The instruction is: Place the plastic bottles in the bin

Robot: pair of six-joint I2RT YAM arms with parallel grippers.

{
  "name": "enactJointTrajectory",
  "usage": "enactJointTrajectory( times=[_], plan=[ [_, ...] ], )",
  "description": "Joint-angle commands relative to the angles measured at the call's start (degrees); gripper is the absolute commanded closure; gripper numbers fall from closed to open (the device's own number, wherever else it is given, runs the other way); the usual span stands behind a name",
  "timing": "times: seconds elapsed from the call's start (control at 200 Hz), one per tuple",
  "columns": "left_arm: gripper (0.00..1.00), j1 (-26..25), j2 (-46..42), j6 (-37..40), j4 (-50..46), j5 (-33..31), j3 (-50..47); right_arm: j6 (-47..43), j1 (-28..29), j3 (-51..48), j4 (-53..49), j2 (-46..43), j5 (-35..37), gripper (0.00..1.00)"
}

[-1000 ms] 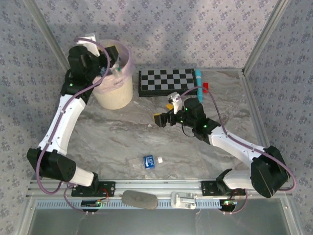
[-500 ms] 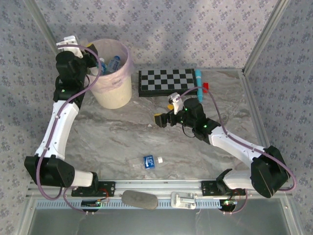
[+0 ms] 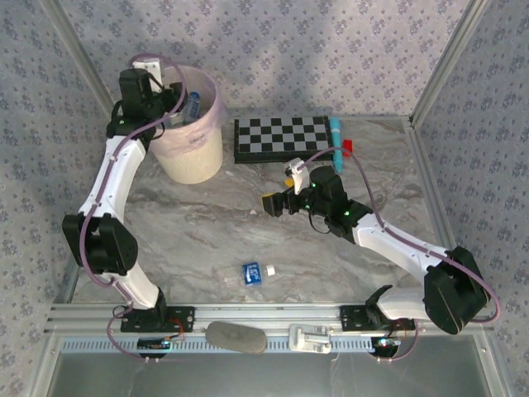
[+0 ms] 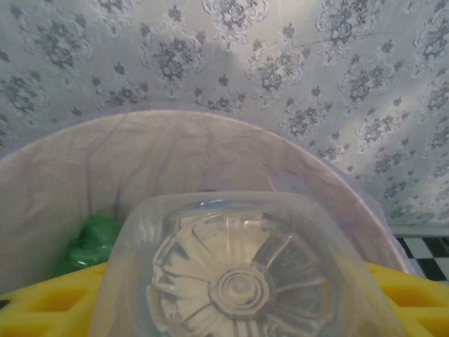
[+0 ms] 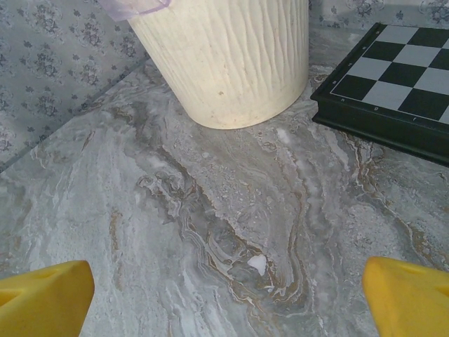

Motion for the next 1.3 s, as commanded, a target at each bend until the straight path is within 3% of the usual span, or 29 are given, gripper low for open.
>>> enactJointTrajectory(
  times=[0.0, 0.04, 0.325, 0.575, 0.795, 1.099, 1.294],
  plan=[
    [0.05, -0.41, 0.17, 0.42, -5.10, 3.15, 3.21, -0.68, 0.18, 0.32, -1.29, -0.86, 1.04, 0.00],
    [0.00, -0.57, -0.22, 0.41, -5.13, 3.15, 3.26, -0.72, 0.23, 0.41, -1.33, -0.82, 1.10, 0.00],
    [0.00, -0.89, -8.29, -2.56, -0.72, 1.92, -0.86, -0.81, 0.43, 0.61, -1.38, -0.15, 0.86, 0.00],
    [0.00, -0.92, -16.22, -7.59, 4.33, 5.43, -8.33, -2.78, 2.28, 1.36, -2.37, 1.21, 0.83, 0.00],
    [0.00, -2.11, -24.41, -16.23, 12.08, 11.17, -22.49, -10.52, 8.32, 1.74, -6.19, 2.49, -2.56, 0.00],
    [0.00, -8.36, -31.47, -23.64, 15.82, 11.24, -40.51, -17.94, 18.35, 1.01, -10.72, 5.29, -9.19, 0.00],
    [0.00, -8.61, -33.30, -25.71, 14.27, 10.39, -46.15, -22.61, 23.76, 2.16, -13.19, 9.17, -9.38, 0.00]
  ],
)
